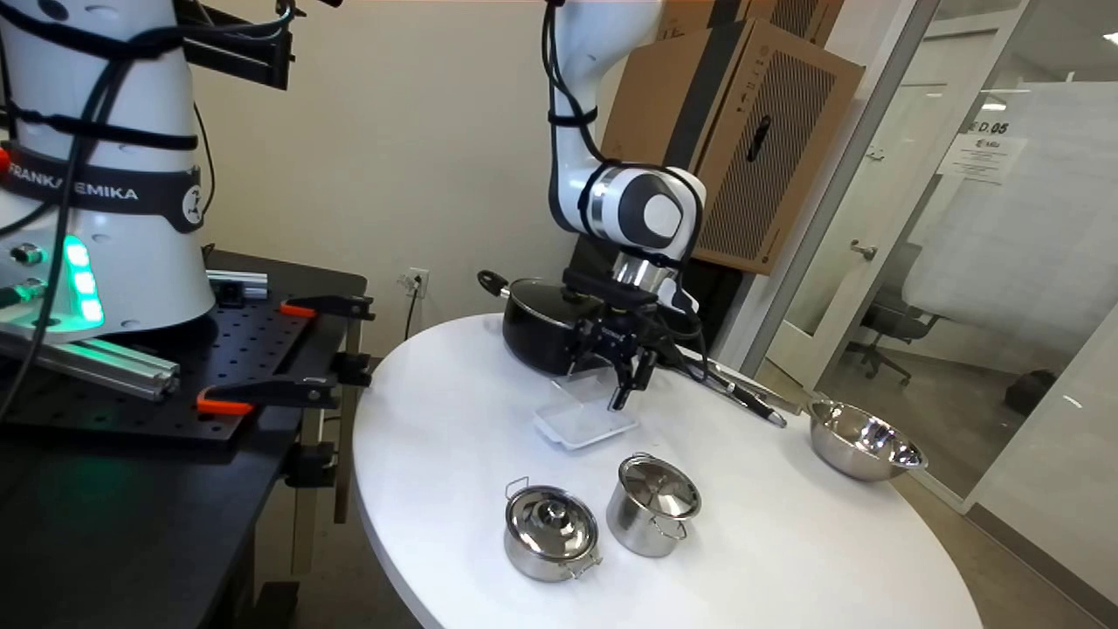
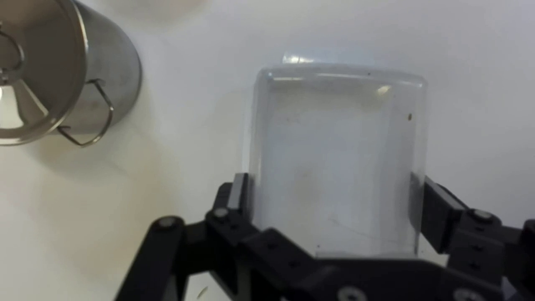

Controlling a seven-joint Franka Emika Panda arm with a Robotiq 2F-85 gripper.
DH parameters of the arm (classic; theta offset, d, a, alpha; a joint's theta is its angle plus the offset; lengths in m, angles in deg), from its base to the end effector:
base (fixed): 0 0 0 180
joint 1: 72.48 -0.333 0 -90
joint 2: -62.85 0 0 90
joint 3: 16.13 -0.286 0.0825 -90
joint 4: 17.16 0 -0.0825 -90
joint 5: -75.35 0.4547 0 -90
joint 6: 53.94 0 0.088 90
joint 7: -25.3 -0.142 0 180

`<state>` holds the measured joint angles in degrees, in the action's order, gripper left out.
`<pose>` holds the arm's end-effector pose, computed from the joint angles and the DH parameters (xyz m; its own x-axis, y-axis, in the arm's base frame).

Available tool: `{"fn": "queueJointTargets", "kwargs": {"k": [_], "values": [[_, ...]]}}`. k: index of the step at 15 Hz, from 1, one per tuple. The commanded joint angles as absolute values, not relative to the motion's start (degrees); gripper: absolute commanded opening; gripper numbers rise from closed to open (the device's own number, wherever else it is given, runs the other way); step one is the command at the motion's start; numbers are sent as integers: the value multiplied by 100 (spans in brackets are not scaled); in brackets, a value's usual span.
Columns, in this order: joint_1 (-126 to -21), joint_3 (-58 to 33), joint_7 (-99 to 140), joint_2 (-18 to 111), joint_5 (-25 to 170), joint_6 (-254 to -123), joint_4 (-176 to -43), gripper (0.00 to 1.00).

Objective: Shake the transparent object.

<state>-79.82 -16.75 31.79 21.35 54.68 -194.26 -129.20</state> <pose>0.5776 0.0737 -0.0355 0.8280 0.4946 -0.2642 0.5373 -0.8346 0.1215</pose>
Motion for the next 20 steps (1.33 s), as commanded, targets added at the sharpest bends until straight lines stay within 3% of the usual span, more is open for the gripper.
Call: {"fn": "queueJointTargets", "kwargs": {"k": [1, 10, 14, 18, 19, 20], "values": [[-7885, -1742, 3477, 2448, 5511, -19463, -13104, 65], [-7880, -1766, 3676, 2968, 5486, -19361, -13419, 65], [-7943, -1759, 3577, 2741, 5591, -18647, -13142, 65], [-8249, -1348, 2506, 2547, 5181, -19331, -13142, 65], [-7834, -1838, 3625, 2473, 5709, -18463, -12967, 65], [-8305, -1281, 2367, 2476, 5158, -19309, -13137, 65]]}}
